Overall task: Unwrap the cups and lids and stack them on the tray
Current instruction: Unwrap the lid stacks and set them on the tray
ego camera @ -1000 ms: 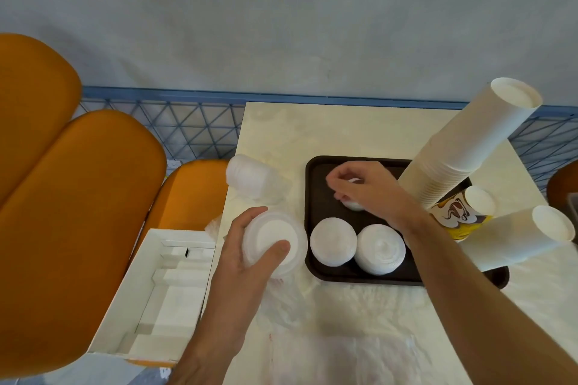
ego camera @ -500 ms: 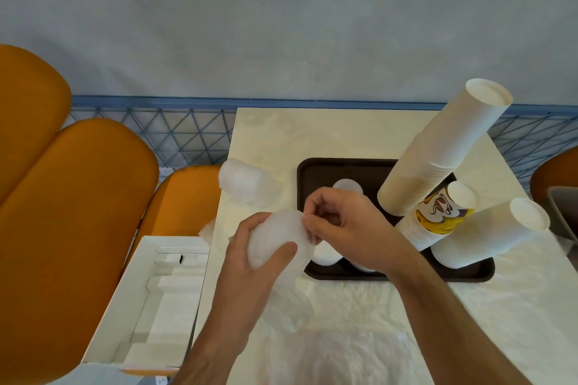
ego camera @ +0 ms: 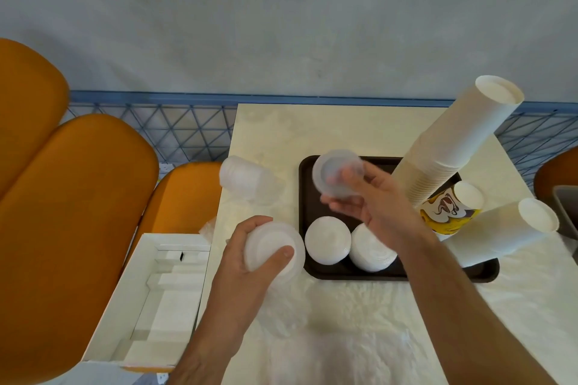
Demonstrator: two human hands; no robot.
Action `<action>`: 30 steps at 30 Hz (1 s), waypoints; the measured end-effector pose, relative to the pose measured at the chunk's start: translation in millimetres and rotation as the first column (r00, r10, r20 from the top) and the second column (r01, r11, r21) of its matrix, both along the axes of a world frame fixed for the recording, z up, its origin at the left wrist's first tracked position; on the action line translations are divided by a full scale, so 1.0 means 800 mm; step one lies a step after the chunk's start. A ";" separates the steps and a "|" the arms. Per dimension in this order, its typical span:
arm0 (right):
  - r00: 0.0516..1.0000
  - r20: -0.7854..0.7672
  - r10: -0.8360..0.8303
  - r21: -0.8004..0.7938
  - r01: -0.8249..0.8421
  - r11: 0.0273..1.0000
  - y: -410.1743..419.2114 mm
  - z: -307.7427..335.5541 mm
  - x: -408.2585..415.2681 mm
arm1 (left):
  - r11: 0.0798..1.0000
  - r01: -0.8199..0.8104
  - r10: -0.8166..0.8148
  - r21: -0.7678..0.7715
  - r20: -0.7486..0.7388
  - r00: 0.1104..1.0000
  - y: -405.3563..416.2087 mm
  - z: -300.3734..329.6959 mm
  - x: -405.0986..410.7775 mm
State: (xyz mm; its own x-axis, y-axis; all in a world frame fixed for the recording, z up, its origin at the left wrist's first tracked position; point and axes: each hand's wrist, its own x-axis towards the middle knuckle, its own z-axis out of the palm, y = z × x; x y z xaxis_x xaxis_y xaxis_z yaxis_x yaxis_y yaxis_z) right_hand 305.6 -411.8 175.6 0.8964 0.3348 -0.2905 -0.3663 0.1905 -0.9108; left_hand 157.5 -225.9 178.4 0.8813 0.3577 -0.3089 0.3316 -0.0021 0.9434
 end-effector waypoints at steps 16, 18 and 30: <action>0.850 0.088 0.519 -0.983 -0.011 0.185 -0.044 -0.141 0.093 | 0.999 -0.036 0.037 0.036 -0.032 0.999 0.012 -0.015 0.001; 0.853 0.049 0.519 -0.987 -0.039 0.157 -0.044 -0.143 0.094 | 0.999 -0.031 0.033 0.043 -0.032 0.999 0.012 -0.014 0.002; 0.825 0.018 0.565 -0.989 -0.067 0.130 -0.030 -0.135 0.118 | 0.999 -0.032 0.034 0.042 -0.036 0.999 0.015 -0.013 0.002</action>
